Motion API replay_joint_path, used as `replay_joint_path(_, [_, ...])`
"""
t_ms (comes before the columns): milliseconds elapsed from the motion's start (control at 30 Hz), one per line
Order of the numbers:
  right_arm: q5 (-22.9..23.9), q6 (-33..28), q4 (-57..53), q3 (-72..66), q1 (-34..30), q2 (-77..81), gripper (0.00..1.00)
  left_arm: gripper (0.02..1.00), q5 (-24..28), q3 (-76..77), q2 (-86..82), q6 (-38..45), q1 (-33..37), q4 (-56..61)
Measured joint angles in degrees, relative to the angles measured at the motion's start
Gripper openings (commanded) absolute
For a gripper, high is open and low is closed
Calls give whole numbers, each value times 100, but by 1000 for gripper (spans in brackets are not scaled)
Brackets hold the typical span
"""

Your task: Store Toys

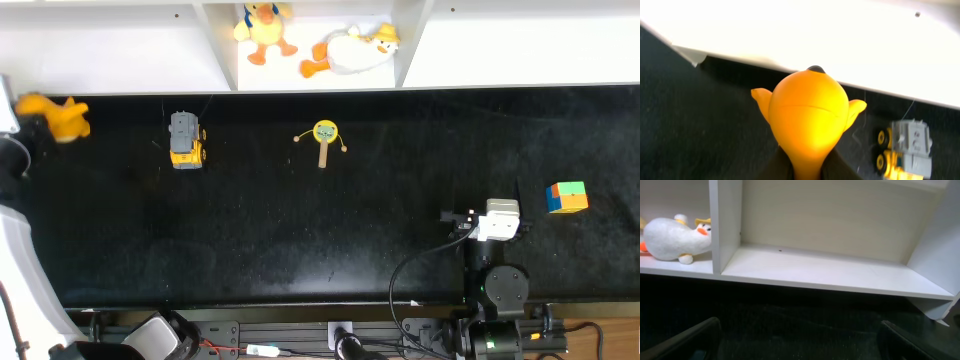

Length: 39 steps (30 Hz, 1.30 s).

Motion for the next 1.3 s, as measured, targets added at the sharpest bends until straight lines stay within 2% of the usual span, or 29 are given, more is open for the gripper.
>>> replay_joint_path(433, [0, 0, 2, 0, 0, 0, 993, 110, -522, 1119, 1370, -542, -535, -179])
replay_joint_path(800, [0, 0, 0, 0, 0, 0, 996, 112, -570, 1650, 1838, -608, -828, 52])
replay_joint_path(1300, [2, -2, 2, 0, 0, 0, 993, 128, -584, 1663, 2243, -638, -841, 472])
